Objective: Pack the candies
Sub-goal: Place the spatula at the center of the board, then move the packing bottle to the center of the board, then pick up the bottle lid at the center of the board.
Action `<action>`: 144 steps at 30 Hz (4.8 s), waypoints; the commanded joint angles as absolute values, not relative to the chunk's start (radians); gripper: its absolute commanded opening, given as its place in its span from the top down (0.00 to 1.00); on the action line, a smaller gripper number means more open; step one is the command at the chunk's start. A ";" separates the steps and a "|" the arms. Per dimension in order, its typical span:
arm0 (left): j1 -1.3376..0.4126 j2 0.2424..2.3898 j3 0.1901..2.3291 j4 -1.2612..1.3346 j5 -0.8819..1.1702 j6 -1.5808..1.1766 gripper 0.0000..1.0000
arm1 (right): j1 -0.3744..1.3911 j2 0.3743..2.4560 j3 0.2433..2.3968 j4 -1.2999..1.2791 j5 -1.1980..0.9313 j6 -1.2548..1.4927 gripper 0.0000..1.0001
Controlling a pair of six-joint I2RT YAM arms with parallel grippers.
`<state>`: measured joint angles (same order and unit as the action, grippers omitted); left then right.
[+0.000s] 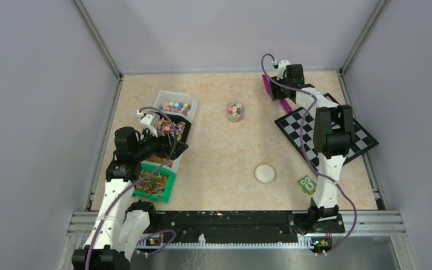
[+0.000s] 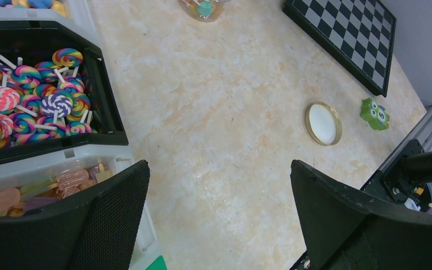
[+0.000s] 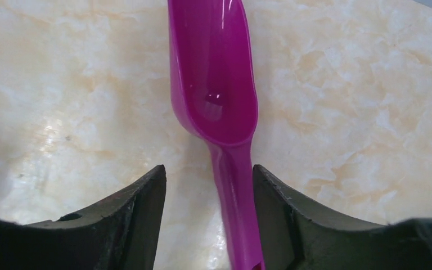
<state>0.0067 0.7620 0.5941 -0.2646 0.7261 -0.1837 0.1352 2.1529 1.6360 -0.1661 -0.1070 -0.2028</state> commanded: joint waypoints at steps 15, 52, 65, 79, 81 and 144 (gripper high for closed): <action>0.004 0.703 0.638 -0.325 0.523 -0.185 0.01 | 0.312 1.884 1.487 -0.146 -0.041 0.339 0.50; 0.004 0.675 0.644 -0.349 0.536 -0.165 0.01 | 0.468 2.035 1.745 -0.463 0.034 0.225 1.00; 0.005 0.670 0.642 -0.351 0.517 -0.169 0.01 | 0.600 1.929 1.600 -0.552 0.194 0.092 1.00; 0.005 0.671 0.643 -0.352 0.521 -0.167 0.01 | 0.675 1.776 1.410 -0.443 0.188 0.062 1.00; 0.003 0.673 0.643 -0.351 0.524 -0.167 0.01 | 0.697 1.795 1.413 -0.480 0.257 0.049 1.00; 0.004 0.680 0.636 -0.346 0.468 -0.196 0.01 | 0.977 1.319 0.767 -0.469 0.335 0.609 0.67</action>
<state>0.0063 0.6998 0.6079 -0.3725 0.4557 -0.2081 0.9478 1.3003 0.7074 -0.4866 0.2886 0.5926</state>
